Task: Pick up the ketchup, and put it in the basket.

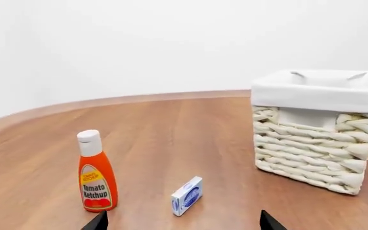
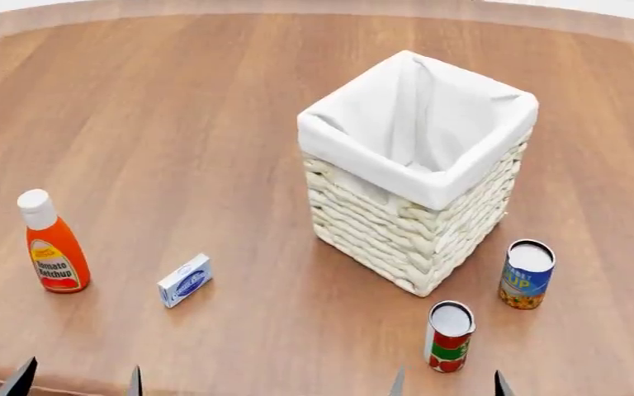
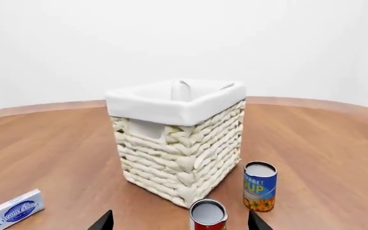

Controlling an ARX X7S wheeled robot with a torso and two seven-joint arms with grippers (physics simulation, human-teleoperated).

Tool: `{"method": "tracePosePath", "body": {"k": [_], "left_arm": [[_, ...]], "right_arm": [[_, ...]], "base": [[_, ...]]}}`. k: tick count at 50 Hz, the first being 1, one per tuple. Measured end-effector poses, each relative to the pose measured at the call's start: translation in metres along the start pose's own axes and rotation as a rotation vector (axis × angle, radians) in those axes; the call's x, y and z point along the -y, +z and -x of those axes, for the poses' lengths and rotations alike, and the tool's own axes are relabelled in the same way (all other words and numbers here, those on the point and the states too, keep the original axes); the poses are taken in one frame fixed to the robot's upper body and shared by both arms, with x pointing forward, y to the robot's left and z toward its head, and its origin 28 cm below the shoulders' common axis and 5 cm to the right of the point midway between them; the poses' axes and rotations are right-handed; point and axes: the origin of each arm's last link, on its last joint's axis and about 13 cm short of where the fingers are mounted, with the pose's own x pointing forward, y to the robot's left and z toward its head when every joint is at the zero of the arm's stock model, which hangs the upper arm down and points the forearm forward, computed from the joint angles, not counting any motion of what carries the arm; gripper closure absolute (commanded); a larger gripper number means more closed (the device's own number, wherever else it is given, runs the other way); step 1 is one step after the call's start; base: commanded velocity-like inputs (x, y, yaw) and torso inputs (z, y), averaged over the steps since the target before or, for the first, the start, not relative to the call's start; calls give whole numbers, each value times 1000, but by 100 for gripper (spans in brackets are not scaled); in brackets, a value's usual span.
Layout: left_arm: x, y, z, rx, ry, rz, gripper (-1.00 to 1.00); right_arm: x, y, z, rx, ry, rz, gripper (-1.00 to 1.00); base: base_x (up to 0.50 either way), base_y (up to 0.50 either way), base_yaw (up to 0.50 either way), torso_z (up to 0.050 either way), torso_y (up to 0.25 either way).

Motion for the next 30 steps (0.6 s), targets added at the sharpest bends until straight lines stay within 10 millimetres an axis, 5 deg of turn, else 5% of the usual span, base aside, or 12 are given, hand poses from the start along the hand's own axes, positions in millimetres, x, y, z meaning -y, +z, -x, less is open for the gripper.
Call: {"method": "tracePosePath", "body": {"k": [12, 21, 30], "left_arm": [[0, 4, 3, 10, -4, -8, -100], [-4, 15, 9, 38, -1, -12, -100], [-8, 29, 14, 68, 7, -11, -100]], "right_arm": [[0, 4, 2, 5, -14, -7, -100], [1, 12, 7, 33, -28, -15, -100], [2, 20, 10, 65, -48, -5, -100]], "base": [[0, 0, 0, 0, 0], [478, 24, 0, 0, 0], [-4, 97, 0, 0, 0]]}}
